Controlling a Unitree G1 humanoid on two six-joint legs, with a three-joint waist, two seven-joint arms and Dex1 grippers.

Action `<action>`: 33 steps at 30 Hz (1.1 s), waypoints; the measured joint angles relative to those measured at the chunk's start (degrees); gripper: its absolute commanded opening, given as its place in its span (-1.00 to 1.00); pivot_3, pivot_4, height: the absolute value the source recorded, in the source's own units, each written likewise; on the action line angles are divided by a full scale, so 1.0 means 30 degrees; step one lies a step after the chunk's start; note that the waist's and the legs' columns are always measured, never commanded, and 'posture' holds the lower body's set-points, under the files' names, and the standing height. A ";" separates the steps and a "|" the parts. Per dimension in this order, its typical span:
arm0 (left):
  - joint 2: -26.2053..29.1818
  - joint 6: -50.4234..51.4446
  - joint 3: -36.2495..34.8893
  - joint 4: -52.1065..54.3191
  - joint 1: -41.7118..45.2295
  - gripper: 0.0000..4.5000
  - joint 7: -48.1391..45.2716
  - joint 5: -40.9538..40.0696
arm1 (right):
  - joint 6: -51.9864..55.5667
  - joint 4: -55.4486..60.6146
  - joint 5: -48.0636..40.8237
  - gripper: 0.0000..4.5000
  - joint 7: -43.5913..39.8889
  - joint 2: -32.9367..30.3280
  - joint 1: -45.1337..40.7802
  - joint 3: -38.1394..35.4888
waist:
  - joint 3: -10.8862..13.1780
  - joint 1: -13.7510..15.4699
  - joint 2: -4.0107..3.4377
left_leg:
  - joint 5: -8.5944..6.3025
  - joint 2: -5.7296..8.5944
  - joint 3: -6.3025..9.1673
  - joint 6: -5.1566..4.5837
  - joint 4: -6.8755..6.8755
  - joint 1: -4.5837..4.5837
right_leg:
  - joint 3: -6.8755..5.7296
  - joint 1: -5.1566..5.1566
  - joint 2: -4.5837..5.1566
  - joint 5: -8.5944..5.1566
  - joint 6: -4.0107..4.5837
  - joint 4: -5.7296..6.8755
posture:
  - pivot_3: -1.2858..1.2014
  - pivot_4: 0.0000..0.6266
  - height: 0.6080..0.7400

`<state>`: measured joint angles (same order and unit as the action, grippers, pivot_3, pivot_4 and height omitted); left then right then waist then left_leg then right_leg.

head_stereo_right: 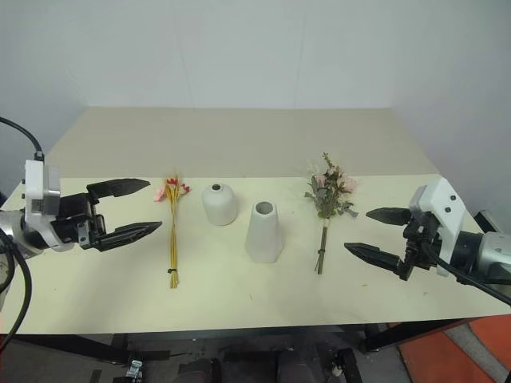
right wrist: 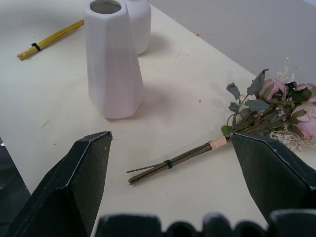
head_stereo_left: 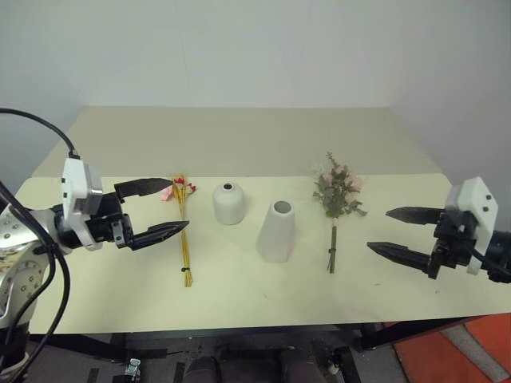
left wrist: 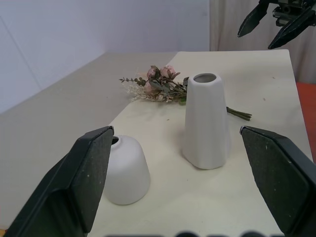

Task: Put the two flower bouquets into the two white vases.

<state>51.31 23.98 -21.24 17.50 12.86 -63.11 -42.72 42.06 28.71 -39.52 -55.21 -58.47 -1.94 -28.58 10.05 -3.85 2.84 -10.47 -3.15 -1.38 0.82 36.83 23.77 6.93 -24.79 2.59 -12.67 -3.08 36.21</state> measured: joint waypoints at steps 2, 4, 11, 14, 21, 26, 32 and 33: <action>-0.0020 -0.0001 -0.0001 0.0021 -0.0006 0.98 0.0058 0.0002 | -0.0002 -0.0010 -0.0003 1.00 -0.0059 -0.0099 -0.0004 0.0000 | 0.0000 0.0009 0.0000 | 0.0000 0.0000 0.0001 0.0000 0.0000 -0.0001 | -0.0001 0.0000 0.0000 0.0000 0.0000 0.0000 | 0.03 -0.52 1.00; -0.0021 -0.0001 -0.0002 0.0054 -0.0037 0.98 0.0117 0.0002 | -0.0010 -0.0043 0.0003 1.00 -0.0090 -0.0127 -0.0046 0.0003 | 0.0000 0.0010 0.0000 | 0.0000 0.0000 0.0000 0.0000 0.0000 -0.0001 | -0.0001 0.0000 0.0000 0.0000 0.0000 0.0000 | 0.03 -0.52 1.00; -0.0021 0.0000 -0.0010 0.0276 -0.0179 0.98 0.0260 -0.0010 | -0.0096 -0.0435 0.0038 1.00 -0.0276 -0.0237 -0.0518 0.0030 | 0.0000 0.0009 0.0000 | 0.0000 0.0000 0.0000 0.0000 0.0000 0.0000 | -0.0001 0.0000 0.0000 -0.0001 0.0000 -0.0001 | 0.03 -0.52 1.00; -0.0019 0.0001 -0.0021 0.0286 -0.0243 0.98 0.0274 -0.0020 | -0.0102 -0.0548 0.0035 1.00 -0.0328 -0.0238 -0.0616 0.0145 | 0.0000 0.0008 0.0000 | 0.0000 0.0000 0.0001 0.0000 0.0000 0.0000 | -0.0001 0.0000 0.0000 0.0000 0.0000 0.0000 | 0.03 -0.52 1.00; 0.0003 -0.0028 0.0044 0.0216 -0.0027 0.98 0.0100 -0.0018 | 0.3671 -0.0826 -0.1090 1.00 0.1618 -0.0998 -0.3610 0.1846 | 0.0000 -0.0108 -0.0001 | 0.0000 -0.0003 -0.0003 0.0000 0.0000 -0.0011 | 0.0005 -0.0005 -0.0001 0.0010 0.0013 0.0004 | 0.03 -0.52 1.00; -0.0106 -0.0125 0.0842 -0.0184 0.0774 0.98 -0.0470 0.0090 | 1.2970 -0.4450 -0.1455 1.00 0.6149 0.1062 -1.2019 0.5696 | 0.0002 -0.0160 -0.0002 | 0.0001 0.0000 -0.0007 -0.0001 -0.0001 0.0008 | 0.0020 -0.0048 -0.0007 0.0032 0.0045 -0.0001 | 0.03 -0.52 1.00; -0.0726 -0.0166 0.2006 -0.0886 0.2018 0.98 -0.1706 -0.0051 | 1.6568 -1.3332 -0.1043 1.00 1.0220 0.3769 -1.8231 1.0895 | 0.0001 -0.0023 -0.0004 | -0.0004 0.0005 -0.0001 -0.0016 -0.0004 0.0184 | 0.0001 -0.0155 -0.0003 0.0161 0.0038 -0.0031 | 0.03 -0.52 1.00; -0.0740 -0.0167 0.2126 -0.0958 0.2146 0.98 -0.1847 -0.0048 | 1.6599 -1.4312 -0.0813 1.00 1.0594 0.4177 -1.8655 1.1467 | 0.0001 -0.0004 -0.0004 | -0.0015 0.0006 -0.0001 -0.0034 -0.0004 0.0195 | -0.0002 -0.0158 -0.0002 0.0161 0.0035 -0.0040 | 0.03 -0.52 1.00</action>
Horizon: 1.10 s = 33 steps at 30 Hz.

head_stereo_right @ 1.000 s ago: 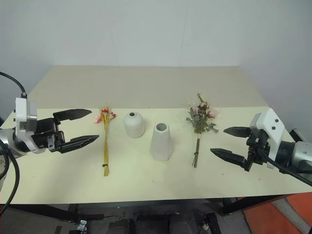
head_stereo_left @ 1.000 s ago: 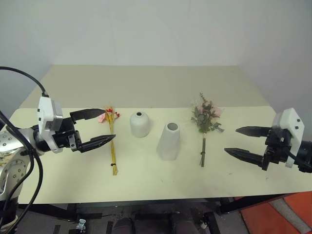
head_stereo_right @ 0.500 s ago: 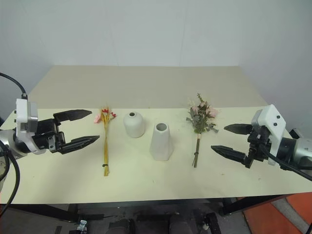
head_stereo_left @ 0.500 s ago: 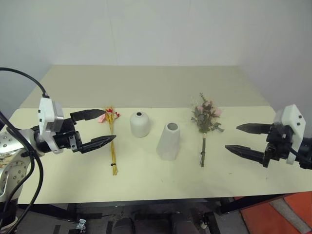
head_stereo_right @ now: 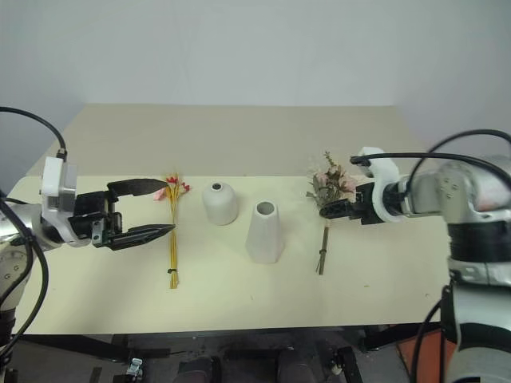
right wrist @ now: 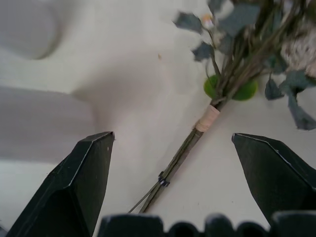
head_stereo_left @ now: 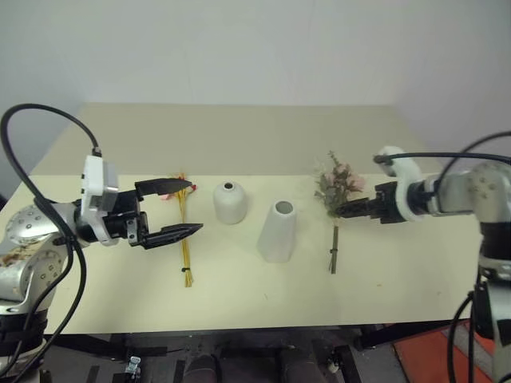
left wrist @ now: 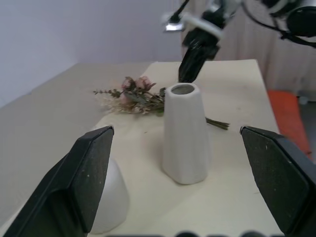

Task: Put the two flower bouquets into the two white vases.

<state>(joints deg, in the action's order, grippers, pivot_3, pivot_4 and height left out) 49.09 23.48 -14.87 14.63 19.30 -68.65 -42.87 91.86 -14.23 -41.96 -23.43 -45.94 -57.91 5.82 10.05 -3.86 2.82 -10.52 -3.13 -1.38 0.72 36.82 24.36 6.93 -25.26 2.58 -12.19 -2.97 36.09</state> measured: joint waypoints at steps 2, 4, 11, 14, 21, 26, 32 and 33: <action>-0.0031 -0.0018 0.0153 -0.0076 0.0239 0.98 -0.0223 0.0005 | 0.0034 -0.2239 0.0651 1.00 0.0760 0.1123 -0.0934 0.0999 | 0.0001 -0.0026 -0.0002 | -0.0018 0.0004 0.0000 -0.0028 0.0000 0.0022 | 0.0002 -0.0010 0.0001 -0.0005 -0.0010 -0.0011 | 0.03 -0.52 1.00; -0.0095 -0.0041 0.0210 -0.0111 0.0327 0.99 -0.0279 0.0010 | 0.0044 -0.4334 0.1661 0.92 0.1136 0.2180 -0.1842 0.1649 | 0.0002 -0.0038 -0.0003 | -0.0021 0.0004 0.0000 -0.0034 -0.0001 0.0033 | 0.0001 -0.0020 0.0000 -0.0004 -0.0012 -0.0013 | 0.03 -0.52 1.00; -0.0173 -0.0290 0.0135 0.0183 -0.0187 1.00 -0.0192 0.0011 | -0.1293 -0.7411 0.4330 -0.06 0.0475 0.3994 -0.2572 0.2594 | 0.0005 -0.0064 -0.0008 | -0.0021 0.0002 0.0008 -0.0035 0.0006 0.0002 | -0.0007 0.0003 -0.0003 0.0001 -0.0020 0.0005 | 0.03 -0.52 1.00; -0.0172 -0.0306 0.0094 0.0285 -0.0474 1.00 -0.0133 0.0011 | -0.2978 -0.8246 0.5058 -0.55 0.0316 0.4504 -0.2565 0.1705 | 0.0007 -0.0097 -0.0012 | -0.0018 0.0001 0.0009 -0.0036 0.0009 -0.0011 | -0.0006 0.0003 -0.0008 -0.0009 -0.0067 0.0023 | 0.03 -0.52 1.00; -0.0159 -0.0344 0.0071 0.0284 -0.0481 1.00 -0.0129 0.0041 | -0.4851 -0.6903 0.5478 -0.92 0.0559 0.4633 -0.1223 -0.1886 | 0.0008 -0.0032 -0.0013 | -0.0018 0.0003 0.0024 -0.0037 0.0009 -0.0005 | -0.0012 0.0011 -0.0007 -0.0006 -0.0058 0.0020 | 0.03 -0.52 1.00; -0.0106 -0.0386 0.0144 0.0004 -0.0179 1.00 -0.0298 0.0340 | -0.8776 -0.0207 0.5182 -0.92 0.0742 0.5346 0.3013 -0.5275 | 0.0016 -0.0021 -0.0027 | -0.0019 0.0006 0.0039 -0.0036 0.0004 0.0017 | -0.0018 0.0002 -0.0006 -0.0012 -0.0068 0.0006 | 0.03 -0.52 1.00; -0.0079 -0.0327 0.0418 -0.0614 0.0601 1.00 -0.0878 0.0406 | -1.1889 0.5878 0.1547 -0.92 0.0124 0.6917 0.3752 -0.9802 | 0.0027 -0.0104 -0.0044 | -0.0018 -0.0011 0.0052 -0.0036 0.0008 -0.0042 | -0.0022 0.0032 -0.0031 -0.0023 -0.0088 0.0049 | 0.03 -0.52 1.00; -0.0080 -0.0262 0.0471 -0.0858 0.0759 1.00 -0.0977 0.0404 | -1.1923 0.6563 0.0629 -0.92 -0.0094 0.7088 0.3642 -1.0306 | 0.0027 -0.0105 -0.0044 | -0.0017 -0.0014 0.0056 -0.0037 0.0007 -0.0043 | -0.0027 0.0034 -0.0034 -0.0024 -0.0090 0.0051 | 0.03 -0.52 1.00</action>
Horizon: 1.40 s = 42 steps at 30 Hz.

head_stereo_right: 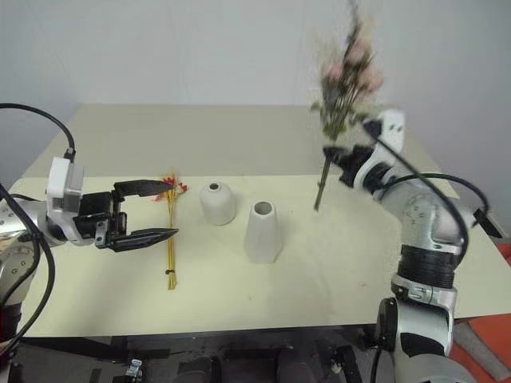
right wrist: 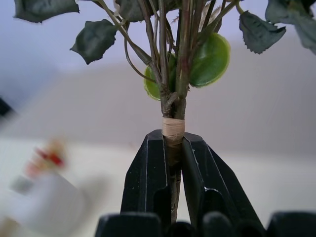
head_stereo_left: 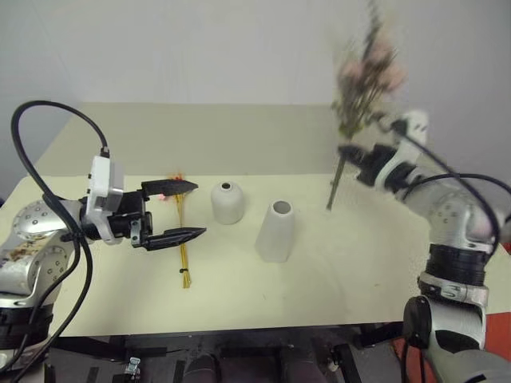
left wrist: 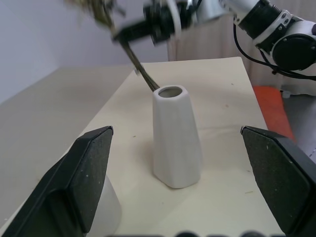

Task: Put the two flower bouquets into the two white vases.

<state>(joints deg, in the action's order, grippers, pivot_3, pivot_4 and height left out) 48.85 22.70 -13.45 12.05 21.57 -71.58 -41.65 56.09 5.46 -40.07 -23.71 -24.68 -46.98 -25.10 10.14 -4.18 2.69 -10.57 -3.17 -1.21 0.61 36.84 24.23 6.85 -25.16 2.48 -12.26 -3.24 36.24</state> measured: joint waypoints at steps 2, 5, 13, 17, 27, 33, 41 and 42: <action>0.0003 0.0208 0.0186 -0.0441 0.0519 1.00 -0.0219 -0.0016 | 0.0000 0.1390 -0.1917 -0.92 -0.0468 0.0344 -0.0155 -0.0444 | 0.0000 -0.0004 -0.0001 | 0.0001 -0.0001 0.0005 -0.0001 0.0000 -0.0010 | -0.0004 0.0006 -0.0002 -0.0002 -0.0006 0.0003 | 0.03 -0.52 1.00; 0.0073 0.0828 0.0534 -0.0707 0.1175 1.00 -0.0664 -0.0083 | 0.0001 0.3366 -0.3653 -0.92 -0.0856 0.0509 -0.0121 0.0000 | -0.0001 -0.0005 -0.0002 | 0.0003 -0.0001 0.0005 -0.0003 0.0002 -0.0010 | -0.0004 0.0008 -0.0001 -0.0009 -0.0016 0.0006 | 0.03 -0.52 1.00; 0.0394 0.1998 0.1842 -0.1466 0.2408 1.00 -0.2102 0.0026 | -0.0836 0.5918 -0.4318 -0.92 -0.0937 0.1163 0.1744 0.2652 | -0.0001 0.0055 -0.0003 | 0.0003 0.0003 0.0005 -0.0002 0.0003 0.0012 | -0.0005 -0.0002 0.0004 -0.0003 -0.0002 -0.0007 | 0.03 -0.52 1.00; 0.0382 0.1995 0.2080 -0.2085 0.2951 1.00 -0.2442 0.0373 | -0.1972 0.6282 -0.3814 -0.92 -0.1077 0.1208 0.2192 0.3819 | -0.0001 0.0048 -0.0002 | 0.0003 0.0001 0.0006 -0.0002 0.0003 0.0008 | -0.0009 -0.0003 0.0001 -0.0005 -0.0002 -0.0003 | 0.03 -0.52 1.00; 0.0376 0.1986 0.2187 -0.2129 0.3207 1.00 -0.2627 0.0551 | -0.3712 0.6220 -0.2366 -0.92 -0.1345 0.1136 0.3258 0.5226 | -0.0001 0.0062 -0.0002 | 0.0003 0.0003 0.0007 -0.0002 0.0003 0.0011 | -0.0008 -0.0002 0.0004 -0.0005 0.0001 -0.0006 | 0.03 -0.52 1.00; 0.0377 0.1985 0.2186 -0.2107 0.3205 1.00 -0.2621 0.0699 | -0.4079 0.6147 -0.1864 -0.92 -0.1632 0.1101 0.3929 0.5825 | -0.0001 0.0042 -0.0002 | 0.0004 0.0001 0.0008 -0.0002 0.0005 0.0007 | -0.0008 -0.0005 0.0001 -0.0006 0.0000 0.0001 | 0.03 -0.52 1.00; 0.0380 0.1977 0.2186 -0.2107 0.3206 1.00 -0.2638 0.0857 | -0.4836 0.6253 -0.1382 -0.92 -0.2013 0.1045 0.4752 0.6137 | -0.0001 0.0076 -0.0002 | 0.0003 0.0003 0.0009 -0.0002 0.0005 0.0013 | -0.0010 -0.0003 0.0003 -0.0008 -0.0001 -0.0006 | 0.03 -0.52 1.00; 0.0381 0.1971 0.2186 -0.2106 0.3206 1.00 -0.2642 0.0882 | -0.4942 0.6265 -0.1245 -0.92 -0.2028 0.1040 0.4983 0.6219 | -0.0001 0.0079 -0.0002 | 0.0004 0.0003 0.0009 -0.0002 0.0006 0.0013 | -0.0009 -0.0003 0.0003 -0.0007 0.0000 -0.0006 | 0.03 -0.52 1.00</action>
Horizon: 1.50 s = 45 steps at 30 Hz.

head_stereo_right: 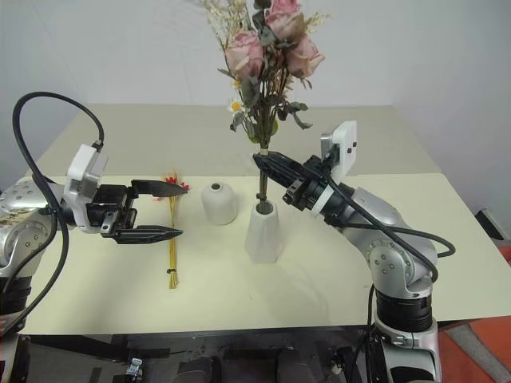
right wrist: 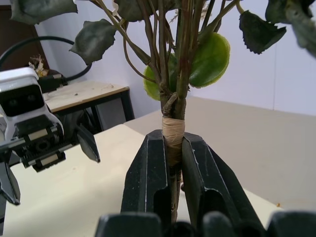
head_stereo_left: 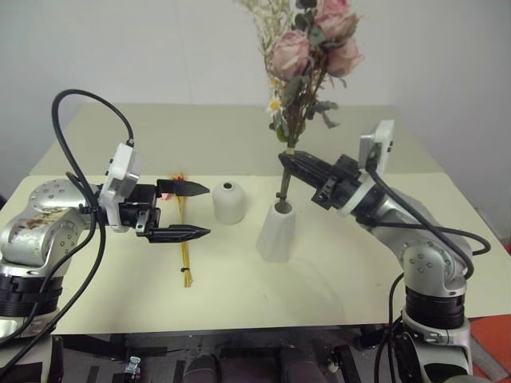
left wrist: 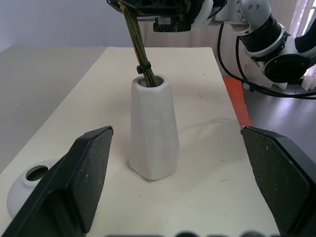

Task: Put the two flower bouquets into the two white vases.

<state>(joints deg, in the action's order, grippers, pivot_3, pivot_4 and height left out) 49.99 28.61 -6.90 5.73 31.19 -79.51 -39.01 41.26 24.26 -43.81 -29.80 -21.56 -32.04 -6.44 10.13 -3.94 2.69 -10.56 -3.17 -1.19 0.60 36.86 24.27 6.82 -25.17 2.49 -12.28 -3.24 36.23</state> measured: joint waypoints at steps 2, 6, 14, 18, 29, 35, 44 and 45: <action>0.0001 -0.0008 0.0000 -0.0002 0.0000 1.00 -0.0013 0.0139 | -0.0321 0.0020 0.0279 -0.92 -0.0030 0.0001 0.0506 0.0306 | 0.0000 0.0001 0.0000 | 0.0000 0.0001 -0.0001 0.0001 0.0000 -0.0001 | 0.0001 0.0000 0.0001 -0.0001 -0.0002 0.0001 | 0.03 -0.52 1.00; 0.0001 -0.0010 0.0001 -0.0003 0.0025 1.00 -0.0070 0.0210 | -0.1316 0.0069 0.1488 -0.92 -0.0048 0.0005 0.1379 0.1008 | 0.0000 -0.0018 0.0000 | 0.0001 0.0001 0.0000 0.0001 0.0001 -0.0007 | 0.0001 0.0000 -0.0001 -0.0009 -0.0016 0.0008 | 0.03 -0.52 1.00; -0.0003 -0.0036 0.0004 -0.0086 0.0205 1.00 -0.0122 0.0245 | -0.2474 0.0561 0.2539 0.13 -0.0477 -0.0177 0.2580 0.1471 | 0.0000 0.0017 0.0000 | 0.0001 0.0003 0.0002 0.0001 0.0001 -0.0001 | 0.0000 0.0002 0.0001 -0.0007 -0.0013 -0.0001 | 0.03 -0.52 1.00; 0.0010 -0.0037 -0.0018 -0.0317 0.0109 1.00 0.0125 0.0428 | -0.2916 0.1000 0.2533 0.77 -0.1786 -0.1471 0.4195 0.1269 | 0.0000 0.0084 0.0000 | 0.0001 0.0008 0.0000 0.0001 0.0004 0.0000 | 0.0001 0.0006 0.0007 -0.0011 -0.0017 -0.0006 | 0.03 -0.52 1.00; 0.0799 0.5279 0.1894 -0.1881 0.0387 1.00 0.7957 0.5616 | -0.3026 0.0476 0.1433 0.97 -0.6708 -0.7465 0.6322 -0.2223 | 0.0000 0.0074 0.0006 | 0.0001 0.0019 0.0013 0.0001 0.0030 -0.0053 | 0.0007 0.0045 0.0001 -0.0030 -0.0064 0.0021 | 0.03 -0.52 1.00; -0.0537 1.2665 0.4956 -0.4004 0.4462 1.00 1.1527 0.7547 | -0.3255 -0.1758 0.1471 0.97 -0.8623 -0.9176 0.4870 -0.2664 | 0.0003 0.0198 0.0011 | 0.0001 0.0046 0.0050 0.0001 0.0035 -0.0029 | 0.0004 0.0040 0.0003 -0.0033 -0.0074 0.0004 | 0.03 -0.52 1.00; -0.3062 1.4920 0.7780 -0.7904 0.7135 0.30 1.3290 0.9355 | -0.3576 -0.3120 0.1434 1.00 -1.2565 -1.1711 0.3458 -0.2623 | 0.0002 0.0287 0.0010 | 0.0000 0.0064 0.0078 0.0002 0.0032 -0.0028 | 0.0003 0.0035 0.0004 -0.0041 -0.0075 0.0024 | 0.03 -0.52 1.00; -0.3164 1.4739 0.7965 -0.8256 0.7327 0.15 1.3361 0.9557 | -0.3594 -0.3238 0.1428 1.00 -1.3068 -1.1998 0.3447 -0.2622 | 0.0001 0.0321 0.0008 | 0.0000 0.0068 0.0079 0.0002 0.0034 -0.0038 | 0.0005 0.0041 0.0004 -0.0041 -0.0076 0.0027 | 0.03 -0.52 1.00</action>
<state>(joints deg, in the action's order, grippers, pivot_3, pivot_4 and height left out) 40.50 72.83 17.00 -19.03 53.17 -39.42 -10.34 30.48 14.54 -39.53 -69.00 -57.55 -21.70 -14.31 10.14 -2.98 2.71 -10.56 -2.96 -0.95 0.61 36.96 24.16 6.84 -25.05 2.50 -12.40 -3.47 36.31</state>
